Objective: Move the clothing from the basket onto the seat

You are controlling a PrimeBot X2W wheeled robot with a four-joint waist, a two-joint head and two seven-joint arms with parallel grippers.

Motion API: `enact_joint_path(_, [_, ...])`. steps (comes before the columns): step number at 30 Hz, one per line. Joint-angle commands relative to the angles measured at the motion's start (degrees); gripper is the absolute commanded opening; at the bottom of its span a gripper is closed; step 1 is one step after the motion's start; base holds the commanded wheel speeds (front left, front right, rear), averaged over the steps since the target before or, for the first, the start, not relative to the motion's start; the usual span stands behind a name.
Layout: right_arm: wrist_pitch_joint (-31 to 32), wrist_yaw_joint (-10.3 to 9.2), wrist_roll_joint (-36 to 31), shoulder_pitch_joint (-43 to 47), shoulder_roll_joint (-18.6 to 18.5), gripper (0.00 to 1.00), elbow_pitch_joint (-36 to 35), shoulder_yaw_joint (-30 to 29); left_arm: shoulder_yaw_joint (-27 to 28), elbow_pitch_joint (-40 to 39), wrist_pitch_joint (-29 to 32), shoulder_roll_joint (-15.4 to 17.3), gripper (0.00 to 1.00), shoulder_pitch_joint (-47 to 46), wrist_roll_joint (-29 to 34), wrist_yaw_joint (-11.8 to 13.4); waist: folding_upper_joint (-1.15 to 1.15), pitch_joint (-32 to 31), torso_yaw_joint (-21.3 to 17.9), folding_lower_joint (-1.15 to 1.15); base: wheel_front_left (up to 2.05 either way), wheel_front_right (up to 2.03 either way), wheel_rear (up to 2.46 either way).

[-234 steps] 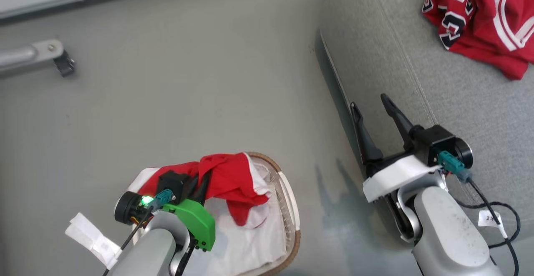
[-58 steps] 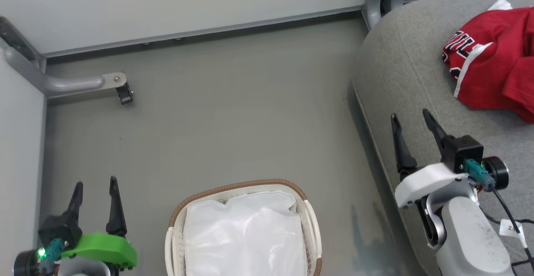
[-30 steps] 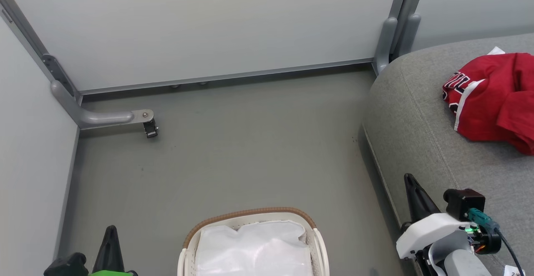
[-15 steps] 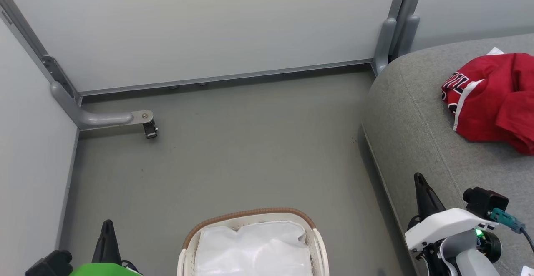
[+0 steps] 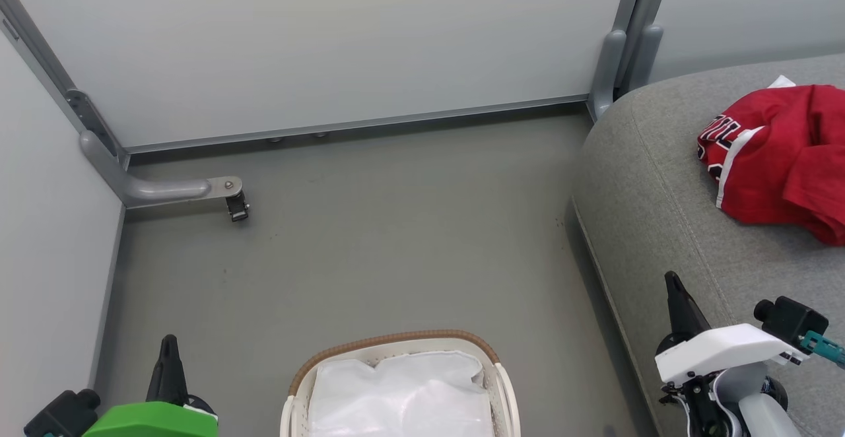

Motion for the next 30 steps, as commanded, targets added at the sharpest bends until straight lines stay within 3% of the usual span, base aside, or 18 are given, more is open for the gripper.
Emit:
enact_joint_path(1, [0.57,-0.02,2.22,-0.25,-0.35,0.0,-1.1,-0.38,0.2,-0.9,0.4,0.25,0.0,-1.91,-2.1,0.01,0.0,-0.02,-0.01,0.0,0.0,0.0,0.0])
enact_joint_path(30, [5.62,-0.04,21.87,0.59,-0.49,0.0,-3.43,-2.5,0.37,-2.77,5.48,0.2,0.0,-4.03,-20.98,0.01,0.0,-0.37,-0.19,0.0,0.0,0.0,0.0])
